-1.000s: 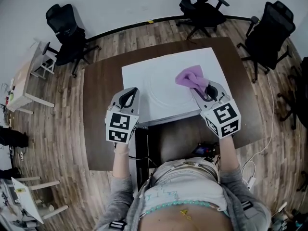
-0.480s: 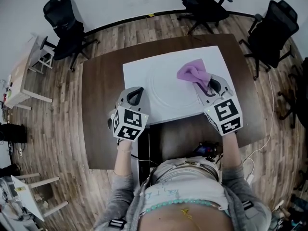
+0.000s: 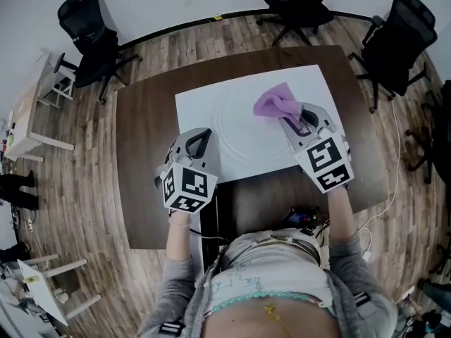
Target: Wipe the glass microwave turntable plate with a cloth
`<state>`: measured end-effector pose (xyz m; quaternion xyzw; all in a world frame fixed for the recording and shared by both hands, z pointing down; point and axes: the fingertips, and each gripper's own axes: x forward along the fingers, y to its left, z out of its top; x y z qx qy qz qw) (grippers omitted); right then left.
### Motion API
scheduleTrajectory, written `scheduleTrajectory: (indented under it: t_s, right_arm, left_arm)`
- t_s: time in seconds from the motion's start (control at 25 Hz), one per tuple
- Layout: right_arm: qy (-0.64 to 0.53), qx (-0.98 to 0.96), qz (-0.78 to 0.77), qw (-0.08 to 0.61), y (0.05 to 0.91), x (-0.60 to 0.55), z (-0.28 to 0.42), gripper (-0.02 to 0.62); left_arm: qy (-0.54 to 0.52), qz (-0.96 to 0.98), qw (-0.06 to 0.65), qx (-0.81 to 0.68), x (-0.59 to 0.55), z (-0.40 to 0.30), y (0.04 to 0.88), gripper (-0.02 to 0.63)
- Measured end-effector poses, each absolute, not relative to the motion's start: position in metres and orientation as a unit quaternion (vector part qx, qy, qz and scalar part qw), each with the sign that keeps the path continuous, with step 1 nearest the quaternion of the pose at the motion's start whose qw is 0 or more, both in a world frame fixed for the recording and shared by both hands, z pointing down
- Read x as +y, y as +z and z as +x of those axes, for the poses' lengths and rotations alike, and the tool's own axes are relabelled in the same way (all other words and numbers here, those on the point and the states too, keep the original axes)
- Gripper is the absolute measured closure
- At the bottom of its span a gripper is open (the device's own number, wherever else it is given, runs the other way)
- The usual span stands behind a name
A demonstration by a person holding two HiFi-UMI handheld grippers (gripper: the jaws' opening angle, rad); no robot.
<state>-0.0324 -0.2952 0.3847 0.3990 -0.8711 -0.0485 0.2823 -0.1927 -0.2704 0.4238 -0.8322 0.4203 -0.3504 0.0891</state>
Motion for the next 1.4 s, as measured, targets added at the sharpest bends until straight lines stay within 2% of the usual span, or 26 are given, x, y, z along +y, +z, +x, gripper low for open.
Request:
scheduleTrajectory:
  t_s: [0.32, 0.52, 0.96, 1.4]
  right_arm:
    - [-0.057, -0.87, 0.382, 0.305, 0.391, -0.298, -0.031, 0.491]
    - [-0.096, -0.853, 0.363, 0.363, 0.403, -0.301, -0.033, 0.491]
    - [-0.147, -0.849, 0.255, 0.439, 0.41, -0.296, -0.062, 0.491]
    - [-0.168, -0.844, 0.22, 0.458, 0.418, -0.301, -0.092, 0.491]
  left_arm:
    - [-0.374, -0.821, 0.1, 0.42, -0.27, -0.191, 0.433, 0.601]
    - [-0.378, -0.819, 0.104, 0.419, -0.267, -0.193, 0.437, 0.601]
    - [-0.377, -0.82, 0.108, 0.417, -0.266, -0.19, 0.436, 0.601]
    - [-0.38, -0.818, 0.112, 0.418, -0.265, -0.193, 0.437, 0.601]
